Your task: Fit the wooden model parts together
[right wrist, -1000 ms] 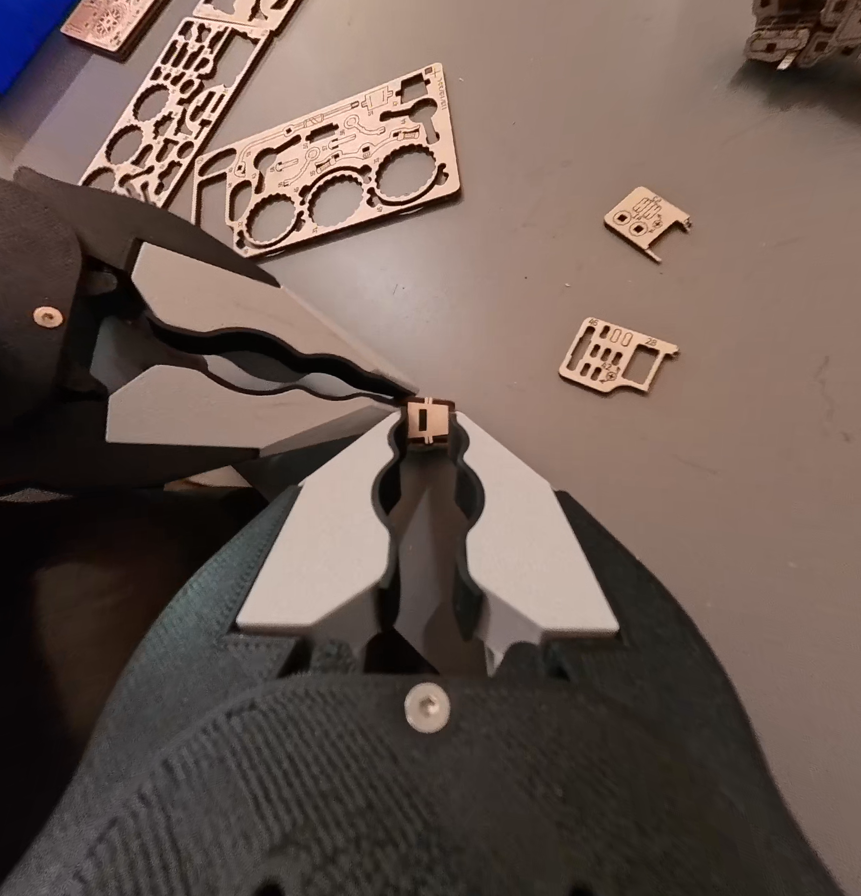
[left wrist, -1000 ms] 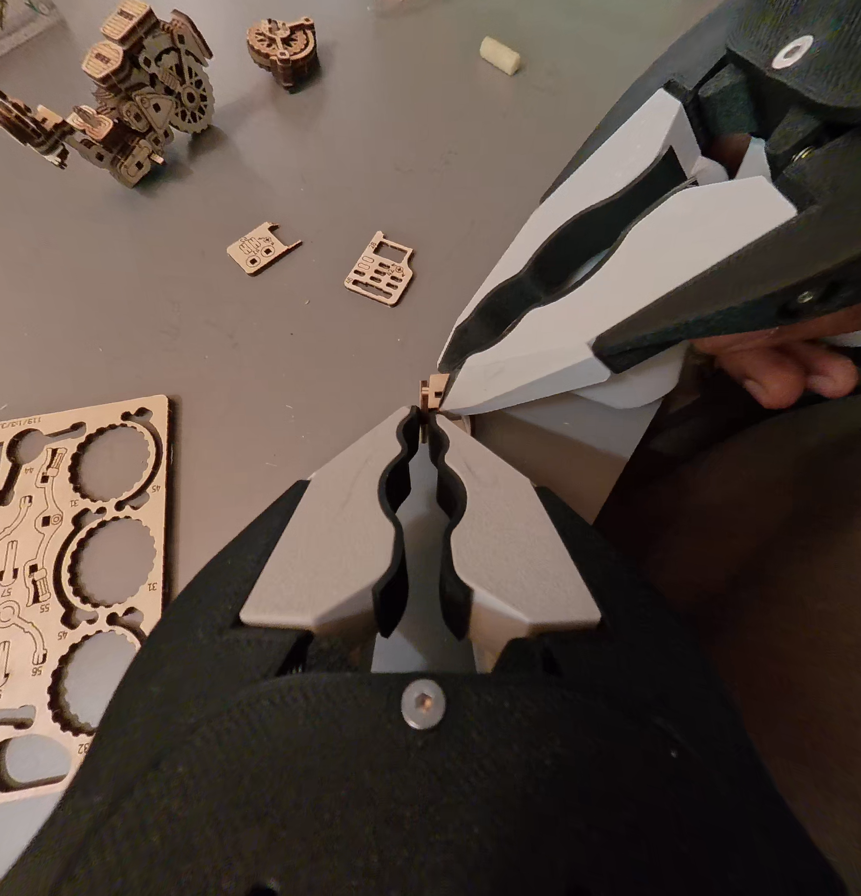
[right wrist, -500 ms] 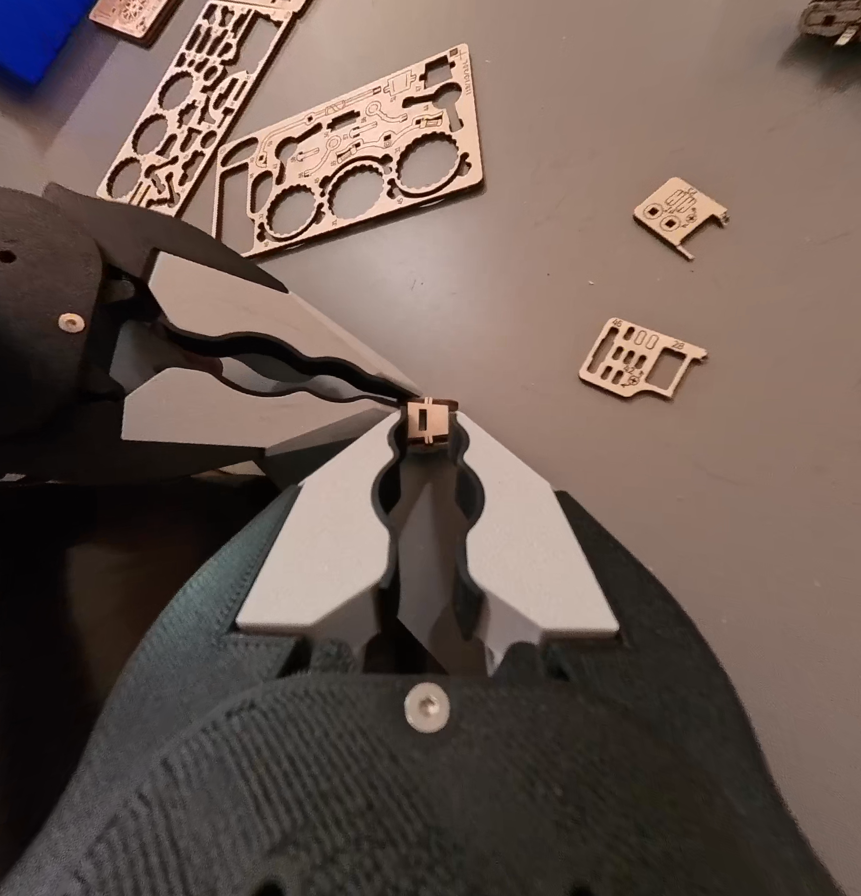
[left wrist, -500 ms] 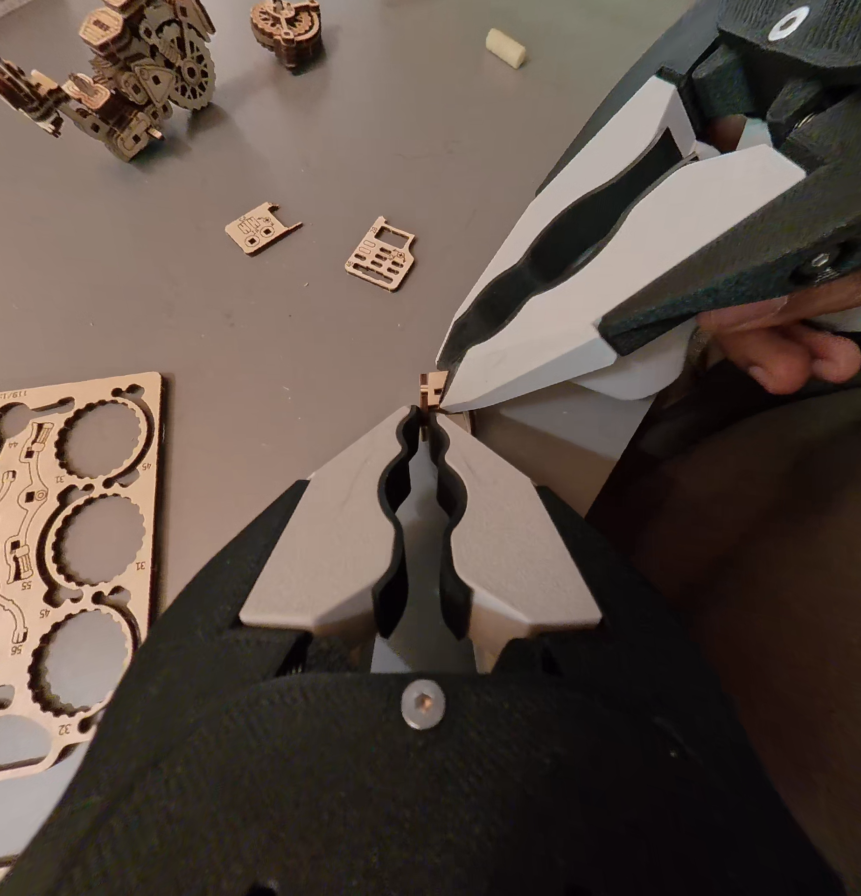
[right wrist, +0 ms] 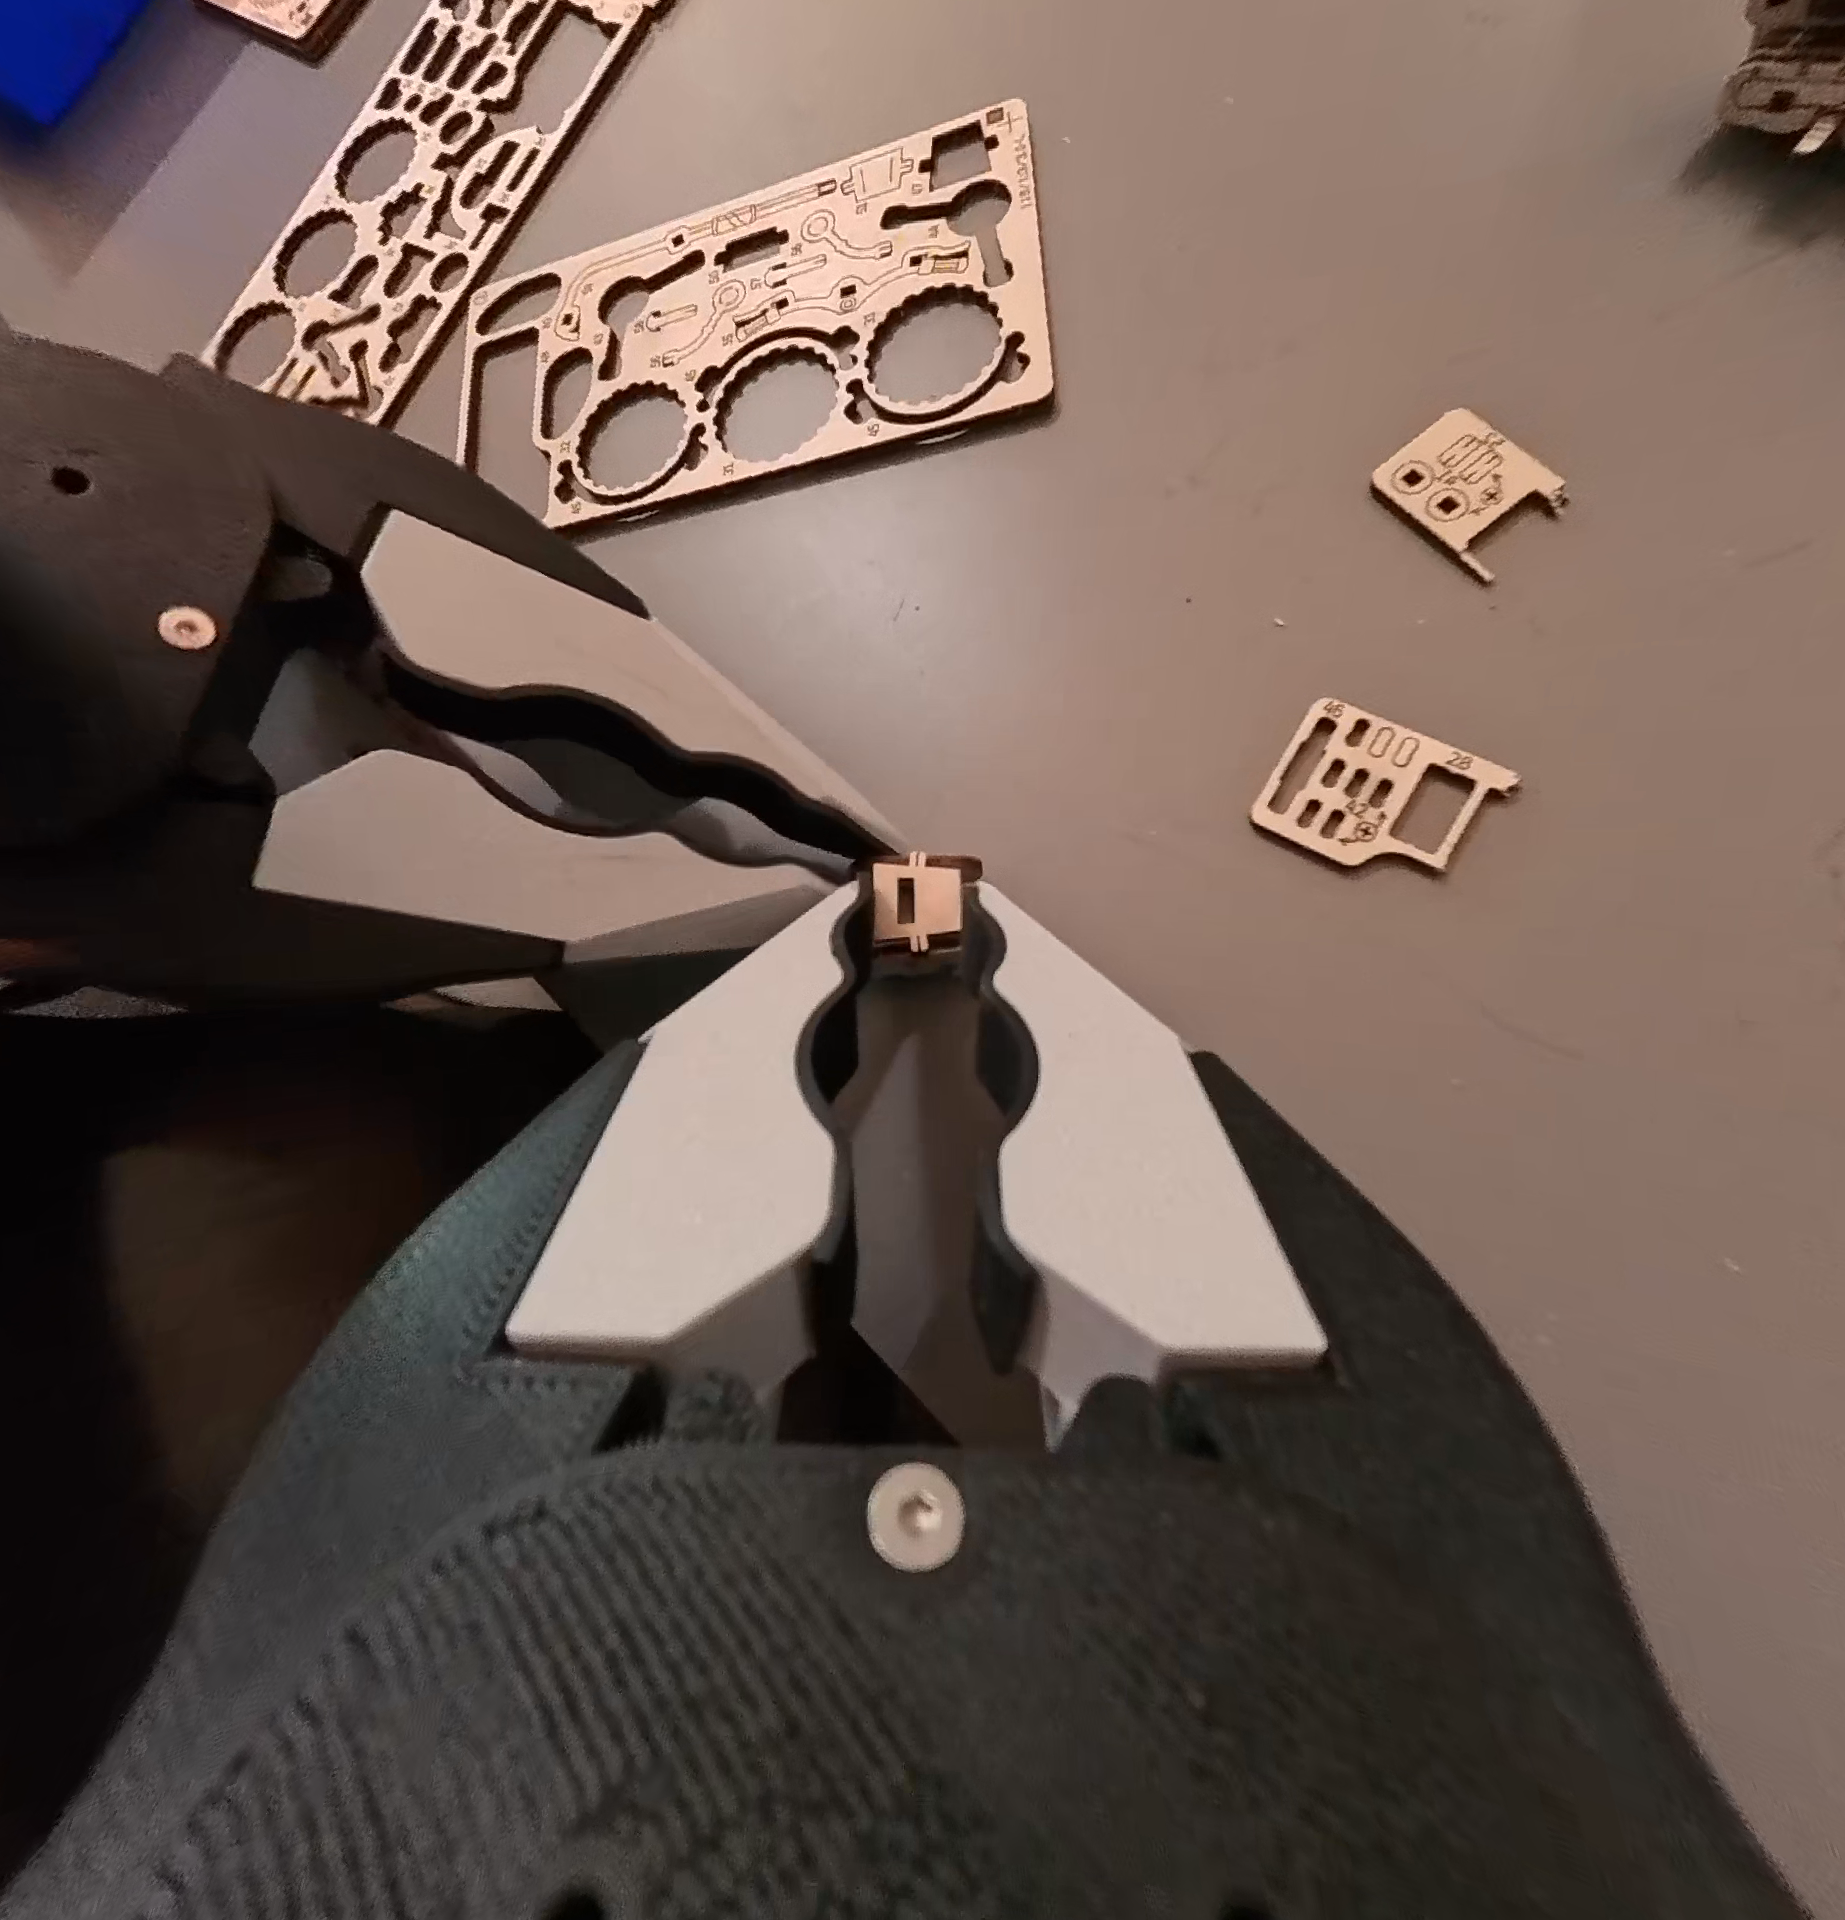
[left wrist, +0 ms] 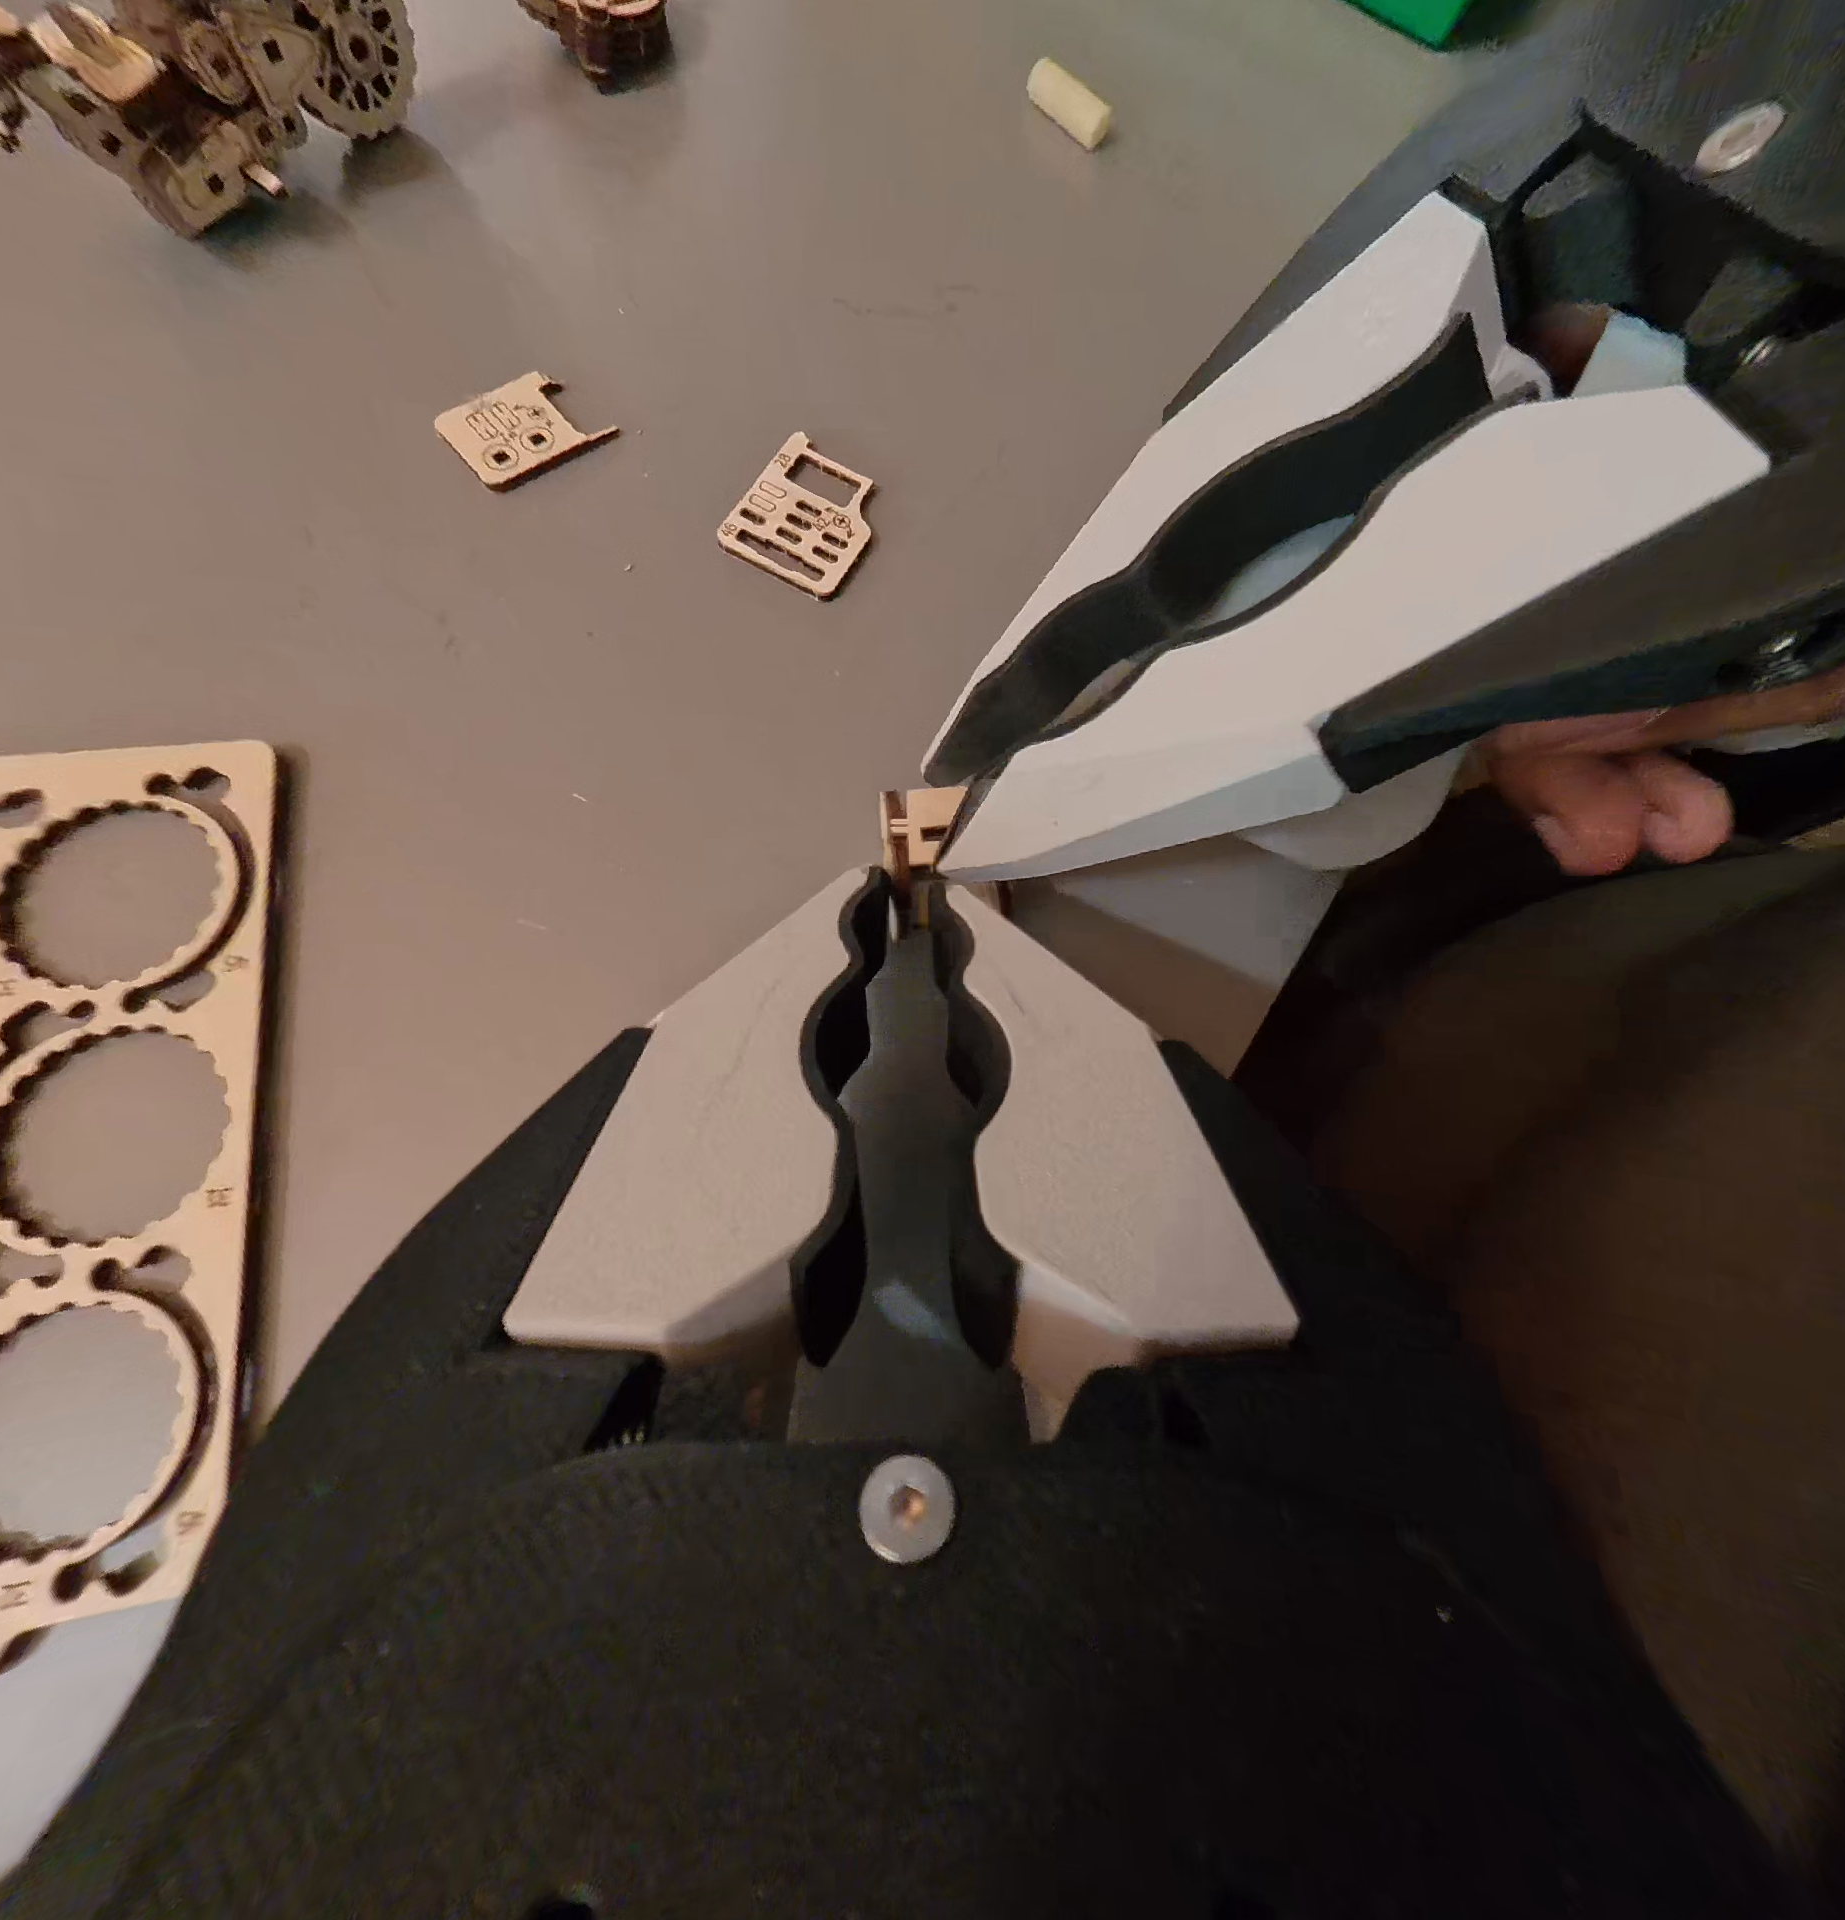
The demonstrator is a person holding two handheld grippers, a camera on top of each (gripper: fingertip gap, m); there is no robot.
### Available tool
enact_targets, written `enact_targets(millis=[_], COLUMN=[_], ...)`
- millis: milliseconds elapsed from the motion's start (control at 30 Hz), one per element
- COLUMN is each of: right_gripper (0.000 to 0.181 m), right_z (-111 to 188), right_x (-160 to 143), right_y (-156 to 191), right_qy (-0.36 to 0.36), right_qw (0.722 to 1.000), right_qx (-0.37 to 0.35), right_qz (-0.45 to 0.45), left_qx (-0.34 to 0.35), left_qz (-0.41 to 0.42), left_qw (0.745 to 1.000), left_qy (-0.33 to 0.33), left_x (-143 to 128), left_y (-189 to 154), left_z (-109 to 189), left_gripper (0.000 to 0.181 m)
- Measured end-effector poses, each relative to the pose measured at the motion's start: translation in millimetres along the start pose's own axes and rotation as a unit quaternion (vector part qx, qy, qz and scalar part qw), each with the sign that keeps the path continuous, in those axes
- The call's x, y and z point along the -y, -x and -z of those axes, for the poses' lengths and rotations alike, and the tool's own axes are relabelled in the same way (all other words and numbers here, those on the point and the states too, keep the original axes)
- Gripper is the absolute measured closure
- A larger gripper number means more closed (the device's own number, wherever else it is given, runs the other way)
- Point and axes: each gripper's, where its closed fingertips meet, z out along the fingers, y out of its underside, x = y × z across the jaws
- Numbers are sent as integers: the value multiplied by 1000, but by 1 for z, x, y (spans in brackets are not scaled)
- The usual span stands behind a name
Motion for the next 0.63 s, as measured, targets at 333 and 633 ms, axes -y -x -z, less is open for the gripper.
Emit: enact_targets(millis=[333, 633], right_gripper=[166, 166], right_z=[1, 1], right_x=[-1, -3], right_y=[1, 5], right_qy=[-2, -10], right_qw=[1000, 1000], right_qx=[1, 14], right_qz=[19, 25], left_qx=[-128, -179], left_qz=[171, 273], left_qw=[977, 945], left_qy=[-15, -18], left_x=[7, 12], left_y=[0, 15], left_z=[11, 14], left_gripper=[171, 173])
